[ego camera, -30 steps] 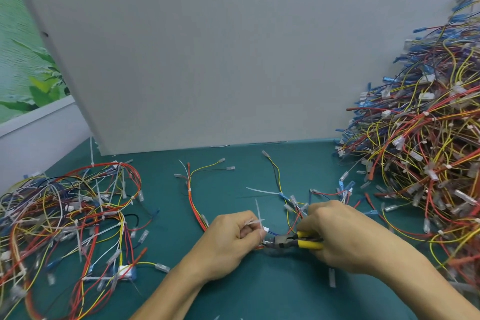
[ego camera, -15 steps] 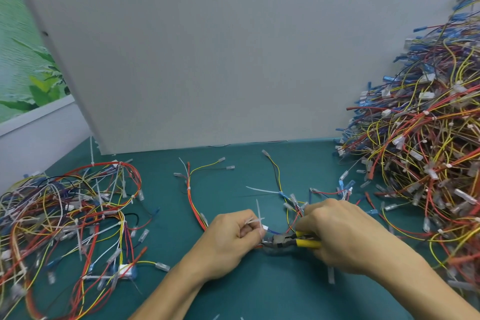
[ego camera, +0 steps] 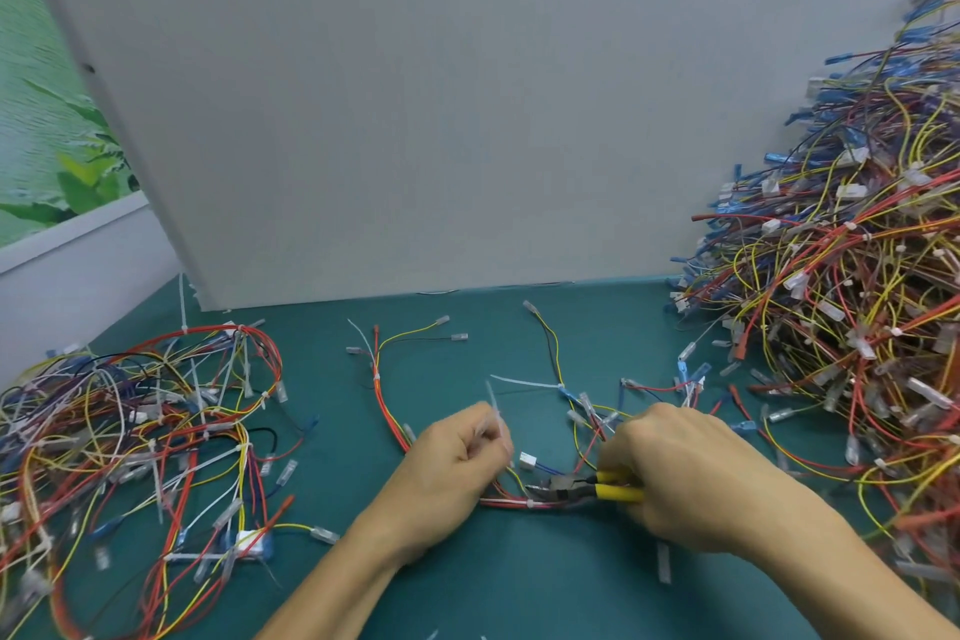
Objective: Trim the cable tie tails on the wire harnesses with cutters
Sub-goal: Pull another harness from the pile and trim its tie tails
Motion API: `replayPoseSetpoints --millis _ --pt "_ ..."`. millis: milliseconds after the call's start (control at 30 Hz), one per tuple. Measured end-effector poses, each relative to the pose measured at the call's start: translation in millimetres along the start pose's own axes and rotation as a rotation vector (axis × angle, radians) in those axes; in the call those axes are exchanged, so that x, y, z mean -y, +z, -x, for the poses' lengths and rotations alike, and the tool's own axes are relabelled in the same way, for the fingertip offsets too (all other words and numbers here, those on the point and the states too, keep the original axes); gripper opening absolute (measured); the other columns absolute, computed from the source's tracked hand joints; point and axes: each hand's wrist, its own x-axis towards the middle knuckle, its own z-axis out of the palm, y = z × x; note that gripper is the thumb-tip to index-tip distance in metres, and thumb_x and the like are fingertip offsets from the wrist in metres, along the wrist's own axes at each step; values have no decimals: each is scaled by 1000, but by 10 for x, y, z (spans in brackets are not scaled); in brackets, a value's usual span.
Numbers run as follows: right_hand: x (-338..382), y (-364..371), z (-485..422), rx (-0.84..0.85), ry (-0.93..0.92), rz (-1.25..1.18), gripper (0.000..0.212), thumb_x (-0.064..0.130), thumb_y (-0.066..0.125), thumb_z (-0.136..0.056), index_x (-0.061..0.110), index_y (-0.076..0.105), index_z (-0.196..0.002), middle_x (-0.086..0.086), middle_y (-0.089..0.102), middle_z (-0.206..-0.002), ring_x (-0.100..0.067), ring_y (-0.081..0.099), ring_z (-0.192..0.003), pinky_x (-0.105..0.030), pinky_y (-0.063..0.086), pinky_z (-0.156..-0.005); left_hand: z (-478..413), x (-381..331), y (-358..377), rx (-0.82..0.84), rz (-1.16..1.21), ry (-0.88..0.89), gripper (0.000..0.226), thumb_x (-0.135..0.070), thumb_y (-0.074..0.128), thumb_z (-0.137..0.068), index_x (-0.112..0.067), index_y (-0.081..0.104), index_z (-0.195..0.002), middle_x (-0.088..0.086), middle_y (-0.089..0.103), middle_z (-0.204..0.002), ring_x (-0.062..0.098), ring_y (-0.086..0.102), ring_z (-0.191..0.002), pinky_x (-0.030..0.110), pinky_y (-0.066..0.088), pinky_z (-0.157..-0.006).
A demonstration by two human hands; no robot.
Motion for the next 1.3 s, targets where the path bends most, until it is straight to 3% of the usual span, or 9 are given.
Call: replayPoseSetpoints --millis 167,400,600,733,833,900,1000,1133,1300 --pt "22 -15 -29 -102 -77 -222 17 42 52 -88 29 44 -80 12 43 -86 -18 51 -89 -33 44 -72 -70 -16 -60 -231 721 -151 21 -10 42 -89 -16 35 -70 1 29 -56 17 30 -53 25 30 -48" --pt "413 299 -94 -173 -111 -355 20 42 52 -87 31 36 -82 10 46 -86 -19 51 -91 -34 43 -72 -102 -4 -382 -487 866 -96 29 -6 30 -97 -10 42 -71 1 40 -53 14 42 -47 22 32 -40" --pt "257 270 -109 -154 -112 -377 14 36 55 -84 24 52 -92 6 58 -83 -16 50 -81 -31 41 -67 -82 128 -360 -398 603 -138 30 2 27 -97 -4 48 -77 4 48 -52 20 47 -49 23 35 -40" --pt "12 107 -65 -47 -141 -475 13 30 63 -78 23 57 -86 8 55 -71 -4 47 -66 -15 36 -58 -40 197 -331 -233 297 -122 22 -2 37 -93 -6 50 -75 -2 51 -51 22 46 -53 25 35 -44" --pt "-114 11 -34 -5 -154 -561 11 27 67 -77 24 59 -83 4 58 -74 -4 46 -60 -15 36 -56 8 170 -402 -93 -98 28 18 -14 42 -77 -17 60 -80 -8 40 -51 12 35 -53 24 32 -53" --pt "-166 -26 -18 9 -151 -612 10 26 67 -78 23 60 -83 3 59 -75 -4 46 -58 -16 36 -54 47 120 -411 -8 -304 141 25 -8 51 -74 -24 64 -87 -16 45 -56 3 41 -54 11 34 -58" --pt "-204 -45 -2 42 -144 -647 11 29 67 -78 24 60 -84 2 60 -75 -3 46 -57 -18 36 -55 65 99 -365 106 -511 244 32 -13 68 -76 -27 68 -105 -29 61 -90 -14 53 -85 5 35 -79" --pt "-196 -23 -4 112 -131 -623 10 30 68 -76 27 60 -81 7 60 -71 -2 47 -58 -17 38 -55 33 112 -338 126 -624 329 14 -35 70 -83 -33 75 -96 -7 58 -78 8 51 -72 11 32 -75" --pt "-186 13 -8 197 -96 -482 12 35 68 -74 35 56 -73 13 56 -65 -3 47 -59 -21 42 -60 61 95 -291 207 -554 250 18 -47 66 -77 -37 74 -90 -13 44 -66 7 47 -63 27 42 -64"
